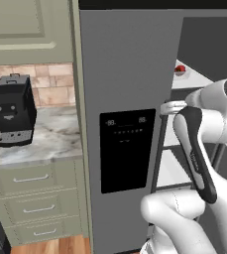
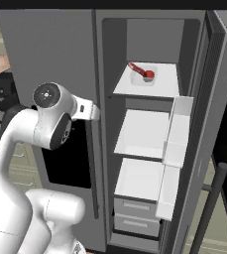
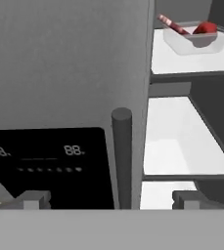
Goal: Place the tupperware containing the steak and bell pepper meal in the microwave. Close the microwave door and press the start button to reheat the meal.
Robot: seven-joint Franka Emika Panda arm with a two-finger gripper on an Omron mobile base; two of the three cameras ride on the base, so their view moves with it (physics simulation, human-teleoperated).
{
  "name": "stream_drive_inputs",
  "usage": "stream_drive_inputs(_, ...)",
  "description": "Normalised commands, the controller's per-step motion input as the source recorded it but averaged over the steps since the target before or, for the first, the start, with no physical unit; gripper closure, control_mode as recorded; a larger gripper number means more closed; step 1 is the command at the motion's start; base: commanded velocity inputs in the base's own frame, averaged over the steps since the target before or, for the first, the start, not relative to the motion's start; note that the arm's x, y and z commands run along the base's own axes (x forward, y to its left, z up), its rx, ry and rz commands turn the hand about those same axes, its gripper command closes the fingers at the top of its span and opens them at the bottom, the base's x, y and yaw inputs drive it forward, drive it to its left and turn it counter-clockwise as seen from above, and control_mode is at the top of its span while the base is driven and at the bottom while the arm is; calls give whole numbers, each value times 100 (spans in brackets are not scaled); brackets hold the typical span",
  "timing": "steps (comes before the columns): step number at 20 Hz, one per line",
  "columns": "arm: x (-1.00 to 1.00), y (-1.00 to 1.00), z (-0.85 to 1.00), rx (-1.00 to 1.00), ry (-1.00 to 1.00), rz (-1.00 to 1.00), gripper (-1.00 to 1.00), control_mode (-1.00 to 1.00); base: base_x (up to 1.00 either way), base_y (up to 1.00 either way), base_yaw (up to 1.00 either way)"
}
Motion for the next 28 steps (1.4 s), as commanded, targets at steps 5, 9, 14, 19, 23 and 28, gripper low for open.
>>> stream_drive_inputs(5, 0, -38, 41, -6, -1, 2, -100, -100, 0, 0, 0)
stream_drive_inputs(9, 0, -34, 36, -16, 0, 2, -100, -100, 0, 0, 0)
stream_drive_inputs(14, 0, -37, 23, -21, 5, 3, -100, -100, 0, 0, 0)
stream_drive_inputs(19, -4, -34, 4, -27, 2, 8, -100, -100, 0, 0, 0)
stream_drive_inputs(23, 0, -44, 0, -27, 0, 15, -100, -100, 0, 0, 0)
stream_drive_inputs(28, 0, -58, 0, -25, 0, 20, -100, -100, 0, 0, 0)
